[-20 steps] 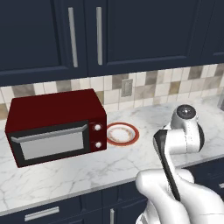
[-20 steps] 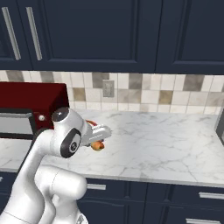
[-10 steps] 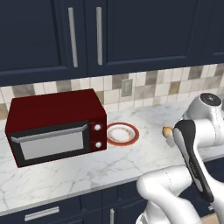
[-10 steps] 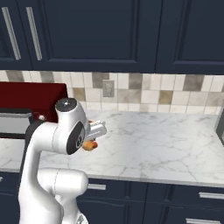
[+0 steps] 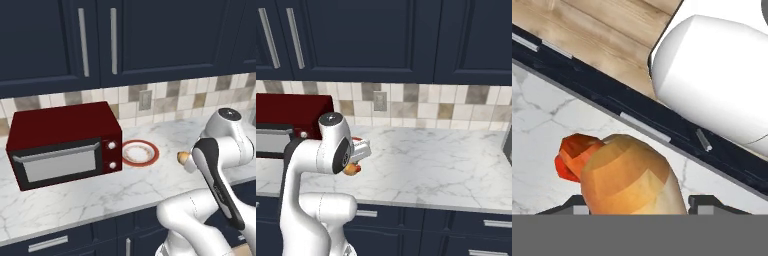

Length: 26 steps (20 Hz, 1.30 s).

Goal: Place the cold items (mushroom and broccoli) from the fridge in one tupperware on the dining counter. Place the warm items (kebab skewer and hot dog) in the stove area in another tupperware.

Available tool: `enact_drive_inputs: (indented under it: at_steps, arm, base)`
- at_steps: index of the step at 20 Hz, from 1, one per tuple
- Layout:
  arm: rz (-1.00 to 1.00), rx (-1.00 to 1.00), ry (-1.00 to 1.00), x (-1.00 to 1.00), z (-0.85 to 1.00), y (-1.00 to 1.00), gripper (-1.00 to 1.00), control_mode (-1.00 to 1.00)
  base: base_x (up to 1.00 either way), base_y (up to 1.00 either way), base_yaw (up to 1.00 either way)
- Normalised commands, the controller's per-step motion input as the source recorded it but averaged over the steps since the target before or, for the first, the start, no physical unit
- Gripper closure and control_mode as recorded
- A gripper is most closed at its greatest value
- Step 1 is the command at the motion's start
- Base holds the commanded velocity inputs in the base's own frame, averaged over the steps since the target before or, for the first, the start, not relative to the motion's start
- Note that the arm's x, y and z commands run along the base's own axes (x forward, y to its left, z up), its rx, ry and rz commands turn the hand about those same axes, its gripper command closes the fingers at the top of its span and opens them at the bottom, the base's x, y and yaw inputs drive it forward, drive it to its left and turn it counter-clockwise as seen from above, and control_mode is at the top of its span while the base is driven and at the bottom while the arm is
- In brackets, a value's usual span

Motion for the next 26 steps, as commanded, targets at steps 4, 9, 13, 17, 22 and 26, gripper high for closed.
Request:
enact_drive_inputs:
  at_steps: [4, 9, 13, 17, 22, 26]
  arm:
    - [0.0, 0.0, 0.0, 0.0, 0.0, 0.0, 1.0, 1.0]
    - [0.0, 0.0, 0.0, 0.0, 0.0, 0.0, 1.0, 1.0]
    - [0.0, 0.0, 0.0, 0.0, 0.0, 0.0, 1.0, 1.0]
    - [0.0, 0.0, 0.0, 0.0, 0.0, 0.0, 1.0, 1.0]
    - [0.0, 0.0, 0.0, 0.0, 0.0, 0.0, 1.0, 1.0]
    - [0.0, 0.0, 0.0, 0.0, 0.0, 0.0, 1.0, 1.0]
  base:
    - [-0.26, -0.01, 0.14]
    - [-0.33, -0.73, 0.16]
    - [-0.45, -0.93, 0.22]
    - [-0.81, -0.73, 0.23]
    - [-1.0, -0.41, 0.17]
    - [-1.0, -0.27, 0.12]
